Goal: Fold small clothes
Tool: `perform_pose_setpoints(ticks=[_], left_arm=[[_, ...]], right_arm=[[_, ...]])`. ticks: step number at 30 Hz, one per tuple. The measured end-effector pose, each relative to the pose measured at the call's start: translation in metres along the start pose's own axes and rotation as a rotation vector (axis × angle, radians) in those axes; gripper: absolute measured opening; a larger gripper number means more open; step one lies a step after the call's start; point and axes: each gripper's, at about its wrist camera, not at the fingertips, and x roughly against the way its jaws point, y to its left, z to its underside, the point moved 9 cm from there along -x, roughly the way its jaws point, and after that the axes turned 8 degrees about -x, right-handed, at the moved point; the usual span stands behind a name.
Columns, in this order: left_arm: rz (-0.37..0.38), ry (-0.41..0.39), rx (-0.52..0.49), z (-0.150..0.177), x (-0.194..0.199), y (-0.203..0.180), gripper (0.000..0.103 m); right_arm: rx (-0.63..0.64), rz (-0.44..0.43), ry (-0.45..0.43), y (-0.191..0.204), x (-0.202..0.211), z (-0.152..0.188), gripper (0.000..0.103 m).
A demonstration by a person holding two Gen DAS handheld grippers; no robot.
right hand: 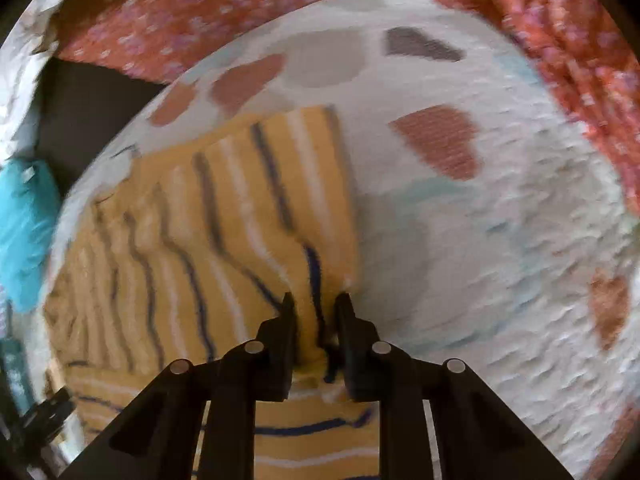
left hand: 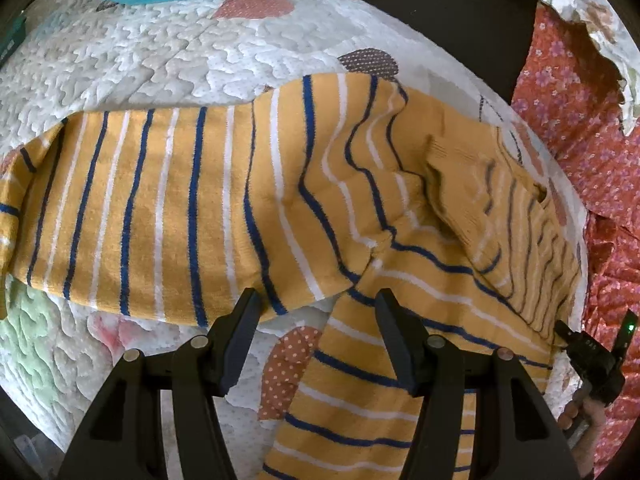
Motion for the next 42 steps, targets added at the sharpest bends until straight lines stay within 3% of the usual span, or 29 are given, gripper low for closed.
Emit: perform_pose_setpoints(ticks=[2,7,10,14,20,24,27,30,35,42], left_arm=[[0.008,0.004,0.008,0.000,0.002,0.003,0.059],[0.035,-0.018,0.043,0.000,0.018,0.019,0.059],[0.029,-0.061,0.112,-0.005,0.036,0.050,0.059],[-0.029,-0.138,0.260,-0.005,0.068,0.124,0.059],[-0.156,-0.246,0.545,0.024,0.119,0.253,0.059],[-0.184,-0.280,0.720,0.048,0.135,0.304,0.059],[-0.194,-0.310,0.801,0.058,0.146,0.326,0.059],[-0.207,-0.357,0.852,0.062,0.160,0.342,0.059],[-0.190,-0.409,0.940,0.071,0.174,0.367,0.059],[-0.140,-0.403,0.955,0.069,0.172,0.370,0.059]], right_arm=[[0.044,0.059,-0.017,-0.002,0.003,-0.002,0.029],[0.093,0.037,-0.090,0.010,0.043,0.005,0.032],[0.137,0.011,-0.121,0.028,0.066,0.018,0.034],[0.224,-0.050,-0.105,0.069,0.078,0.052,0.039],[0.420,-0.162,-0.005,0.170,0.062,0.119,0.043],[0.545,-0.231,0.068,0.240,0.048,0.171,0.043],[0.667,-0.303,0.123,0.303,0.044,0.218,0.045],[0.779,-0.391,0.184,0.367,0.046,0.269,0.054],[0.835,-0.533,0.353,0.458,0.039,0.350,0.059],[0.772,-0.504,0.478,0.502,0.003,0.408,0.059]])
